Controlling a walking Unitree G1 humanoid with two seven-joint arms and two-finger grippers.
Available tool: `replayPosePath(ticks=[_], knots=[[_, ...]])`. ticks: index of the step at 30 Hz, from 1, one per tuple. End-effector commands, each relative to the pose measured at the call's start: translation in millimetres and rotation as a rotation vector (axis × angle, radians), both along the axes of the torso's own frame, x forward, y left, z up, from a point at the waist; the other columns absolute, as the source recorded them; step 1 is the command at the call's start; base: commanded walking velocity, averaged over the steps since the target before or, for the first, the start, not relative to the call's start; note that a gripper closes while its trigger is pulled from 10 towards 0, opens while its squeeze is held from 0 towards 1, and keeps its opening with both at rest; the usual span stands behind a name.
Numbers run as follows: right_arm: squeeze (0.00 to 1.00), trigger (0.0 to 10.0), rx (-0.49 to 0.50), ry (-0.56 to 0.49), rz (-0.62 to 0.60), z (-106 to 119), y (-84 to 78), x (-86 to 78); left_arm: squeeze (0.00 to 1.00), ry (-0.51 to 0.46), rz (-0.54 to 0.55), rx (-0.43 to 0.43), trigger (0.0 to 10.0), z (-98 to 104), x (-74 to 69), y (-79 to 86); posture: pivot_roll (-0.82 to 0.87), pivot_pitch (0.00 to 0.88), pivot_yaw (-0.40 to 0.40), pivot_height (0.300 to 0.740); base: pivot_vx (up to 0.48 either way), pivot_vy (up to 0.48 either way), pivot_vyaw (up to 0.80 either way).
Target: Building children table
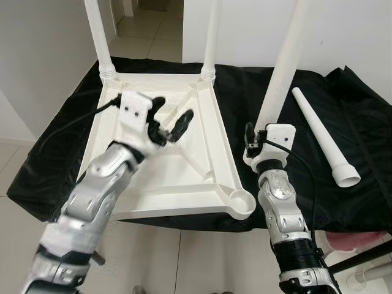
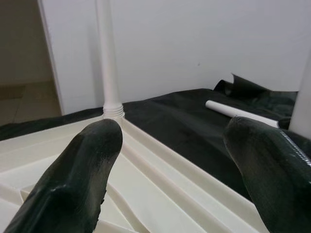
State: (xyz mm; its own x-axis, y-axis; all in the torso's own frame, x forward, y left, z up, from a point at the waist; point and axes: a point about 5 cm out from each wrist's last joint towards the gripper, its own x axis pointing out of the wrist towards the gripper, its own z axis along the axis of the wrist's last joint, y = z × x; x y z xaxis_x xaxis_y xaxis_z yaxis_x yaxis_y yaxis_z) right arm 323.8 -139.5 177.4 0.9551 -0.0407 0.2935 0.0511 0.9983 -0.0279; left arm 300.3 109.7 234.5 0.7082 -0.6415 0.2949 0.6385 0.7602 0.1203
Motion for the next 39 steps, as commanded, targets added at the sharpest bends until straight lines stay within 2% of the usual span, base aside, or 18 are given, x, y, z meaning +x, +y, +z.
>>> replayPosePath(ticks=[1, 3, 7, 8, 10, 12, 15, 16, 19, 22, 24, 26, 28, 29, 30, 33, 36, 39], knots=[[0.00, 10.0, -0.003, -0.012, 0.001, 2.3, -1.0, -2.3, 0.00, 0.001, -0.116, 0.029, 10.0, 0.6, -9.6, -3.3, 0.01, 0.053, -0.032, 0.740, 0.000, 0.000, 0.00], [0.00, 10.0, -0.013, -0.018, -0.004, 3.6, -3.1, -3.7, 0.00, 0.028, -0.178, 0.072, 10.0, -4.5, -25.9, 2.5, 0.01, 0.055, -0.029, 0.740, 0.000, 0.000, 0.00], [0.00, 10.0, -0.005, -0.027, 0.003, 5.0, -3.4, -5.4, 0.00, 0.010, -0.175, 0.088, 10.0, -6.1, -32.9, 7.9, 0.01, 0.059, -0.029, 0.740, 0.000, 0.000, 0.00], [0.00, 10.0, 0.000, -0.028, 0.006, 5.0, -1.8, -6.0, 0.00, 0.052, -0.192, 0.048, 10.0, -8.5, -34.6, 10.3, 0.01, 0.060, -0.030, 0.740, 0.000, 0.000, 0.00], [0.00, 10.0, 0.002, -0.025, 0.019, 4.2, 3.1, -6.9, 0.00, 0.094, -0.214, 0.030, 10.0, -13.4, -39.1, 11.0, 0.01, 0.061, -0.032, 0.740, 0.000, 0.000, 0.00], [0.00, 10.0, 0.002, -0.025, 0.019, 4.2, 3.1, -6.9, 0.00, 0.094, -0.214, 0.030, 10.0, -13.4, -39.1, 11.0, 0.01, 0.061, -0.032, 0.740, 0.000, 0.000, 0.00], [0.00, 10.0, 0.010, -0.025, 0.042, 3.6, 9.5, -8.5, 0.00, 0.175, -0.285, 0.038, 10.0, -25.1, -56.7, 11.9, 0.01, 0.061, -0.033, 0.740, 0.000, 0.000, 0.00], [0.00, 10.0, 0.010, -0.025, 0.042, 3.6, 9.5, -8.5, 0.00, 0.175, -0.285, 0.038, 10.0, -25.1, -56.7, 11.9, 0.01, 0.061, -0.033, 0.740, 0.000, 0.000, 0.00], [0.00, 10.0, 0.007, -0.027, 0.034, 5.2, 5.8, -7.5, 0.00, 0.274, -0.363, 0.025, 10.0, -30.2, -69.1, 20.7, 0.01, 0.060, -0.035, 0.740, 0.000, 0.000, 0.00], [0.00, 10.0, 0.004, -0.029, 0.029, 6.2, 3.0, -7.4, 0.00, 0.330, -0.456, 0.134, 10.0, -38.1, -84.1, 27.8, 0.01, 0.062, -0.033, 0.740, 0.000, 0.000, 0.00], [0.00, 10.0, 0.001, -0.028, 0.029, 6.1, 2.5, -7.4, 0.00, 0.360, -0.440, 0.118, 10.0, -39.2, -81.7, 30.5, 0.01, 0.064, -0.035, 0.740, 0.000, 0.000, 0.00], [0.00, 10.0, -0.001, -0.027, 0.029, 6.0, 2.2, -7.5, 0.00, 0.360, -0.442, 0.145, 10.0, -40.3, -82.3, 29.3, 0.01, 0.063, -0.038, 0.740, 0.000, 0.000, 0.00], [0.00, 10.0, -0.004, -0.025, 0.031, 5.6, 2.6, -7.7, 0.00, 0.389, -0.483, 0.236, 10.0, -49.5, -89.6, 21.8, 0.01, 0.066, -0.035, 0.740, 0.000, 0.000, 0.00], [0.00, 10.0, -0.004, -0.025, 0.031, 5.6, 2.6, -7.7, 0.00, 0.389, -0.483, 0.236, 10.0, -49.5, -89.6, 21.8, 0.01, 0.066, -0.035, 0.740, 0.000, 0.000, 0.00], [0.00, 10.0, -0.005, -0.025, 0.034, 5.6, 3.3, -8.0, 0.00, 0.392, -0.514, 0.303, 10.0, -57.3, -96.5, 14.8, 0.01, 0.068, -0.038, 0.740, 0.000, 0.000, 0.00], [0.00, 10.0, -0.005, -0.024, 0.034, 5.4, 3.8, -8.2, 0.00, 0.376, -0.516, 0.344, 10.0, -62.6, -98.3, 9.9, 0.01, 0.070, -0.036, 0.740, 0.000, 0.000, 0.00], [0.00, 10.0, -0.009, -0.026, 0.033, 5.9, 4.1, -8.3, 0.00, 0.380, -0.471, 0.409, 10.0, -73.7, -92.7, 2.8, 0.00, 0.073, -0.036, 0.740, 0.000, 0.000, 0.00], [0.00, 10.0, -0.010, -0.026, 0.033, 6.0, 4.0, -8.3, 0.00, 0.382, -0.466, 0.412, 10.0, -74.3, -92.2, 2.5, 0.00, 0.073, -0.036, 0.740, 0.000, 0.000, 0.00]])
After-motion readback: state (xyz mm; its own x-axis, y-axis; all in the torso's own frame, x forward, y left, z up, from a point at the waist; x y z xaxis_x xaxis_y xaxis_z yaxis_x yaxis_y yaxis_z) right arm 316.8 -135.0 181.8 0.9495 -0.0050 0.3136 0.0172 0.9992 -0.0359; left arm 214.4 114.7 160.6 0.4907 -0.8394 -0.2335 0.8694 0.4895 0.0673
